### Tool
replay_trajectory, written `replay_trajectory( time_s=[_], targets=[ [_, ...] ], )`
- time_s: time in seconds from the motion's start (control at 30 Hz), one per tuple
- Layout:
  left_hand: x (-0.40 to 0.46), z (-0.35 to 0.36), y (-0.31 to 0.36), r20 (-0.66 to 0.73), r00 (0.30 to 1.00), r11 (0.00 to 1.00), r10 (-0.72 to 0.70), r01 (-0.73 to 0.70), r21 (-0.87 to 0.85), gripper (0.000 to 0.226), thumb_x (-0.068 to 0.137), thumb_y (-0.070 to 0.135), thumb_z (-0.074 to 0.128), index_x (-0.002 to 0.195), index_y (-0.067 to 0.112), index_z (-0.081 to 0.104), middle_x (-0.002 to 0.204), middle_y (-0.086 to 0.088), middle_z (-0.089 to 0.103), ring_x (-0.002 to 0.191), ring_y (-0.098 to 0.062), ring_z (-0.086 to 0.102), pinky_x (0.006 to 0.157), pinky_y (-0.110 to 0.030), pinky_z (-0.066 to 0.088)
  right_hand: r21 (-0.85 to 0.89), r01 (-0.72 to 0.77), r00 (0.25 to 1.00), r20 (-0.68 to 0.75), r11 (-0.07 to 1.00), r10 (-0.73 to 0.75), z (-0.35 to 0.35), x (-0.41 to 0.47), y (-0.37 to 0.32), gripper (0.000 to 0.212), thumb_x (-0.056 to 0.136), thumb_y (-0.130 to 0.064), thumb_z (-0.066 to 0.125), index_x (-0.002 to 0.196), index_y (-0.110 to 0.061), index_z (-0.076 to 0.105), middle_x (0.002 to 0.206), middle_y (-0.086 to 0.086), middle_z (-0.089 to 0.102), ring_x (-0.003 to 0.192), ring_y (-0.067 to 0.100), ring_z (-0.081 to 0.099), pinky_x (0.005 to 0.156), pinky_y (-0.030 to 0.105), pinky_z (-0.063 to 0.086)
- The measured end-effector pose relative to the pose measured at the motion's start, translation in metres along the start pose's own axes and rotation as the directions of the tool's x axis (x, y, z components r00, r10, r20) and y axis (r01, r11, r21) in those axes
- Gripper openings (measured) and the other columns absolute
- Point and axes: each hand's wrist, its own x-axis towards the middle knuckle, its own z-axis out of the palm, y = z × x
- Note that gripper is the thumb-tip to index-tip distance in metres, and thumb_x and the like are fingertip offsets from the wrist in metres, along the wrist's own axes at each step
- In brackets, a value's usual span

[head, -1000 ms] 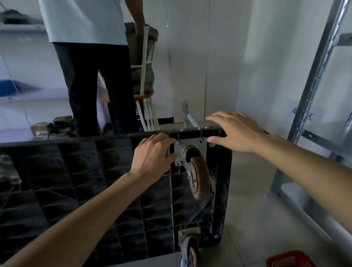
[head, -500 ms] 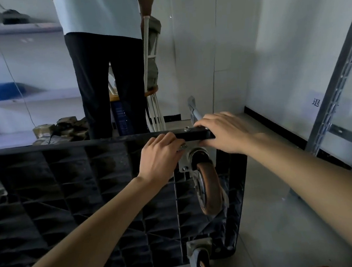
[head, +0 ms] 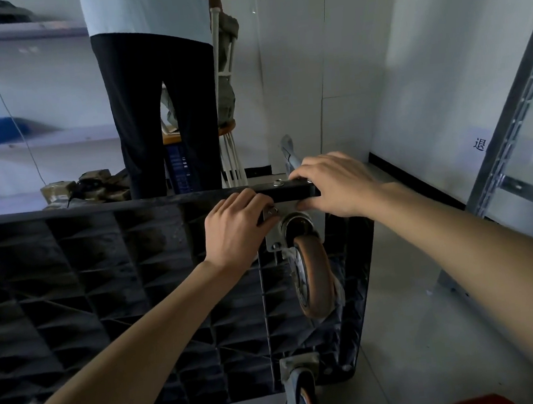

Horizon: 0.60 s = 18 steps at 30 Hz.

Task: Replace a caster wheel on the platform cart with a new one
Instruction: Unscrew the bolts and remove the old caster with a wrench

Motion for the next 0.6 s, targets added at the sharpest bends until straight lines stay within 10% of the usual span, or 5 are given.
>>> replay_trajectory(
  time_s=[0.6],
  targets=[
    [-0.0049, -0.0023, -0.0059, -0.026, 1.0, 0.997, -0.015, 0.013, -0.07, 0.021, 0.075, 0.031, 0.087, 0.086, 0.017, 0.075, 0.089, 0.005, 0.064, 0.078, -0.015, 0.064, 0.059, -0.029, 0.052, -0.007, -0.008, 1.0, 0.008, 1.0, 0.008, 0.0009, 0.0003, 0.0005, 0.058, 0.085, -0.053, 0.072, 0.136, -0.029, 0.056, 0.117, -0.01, 0.057, 0.11, 0.019, 0.055, 0.098, 0.034, 0.036]
  ],
)
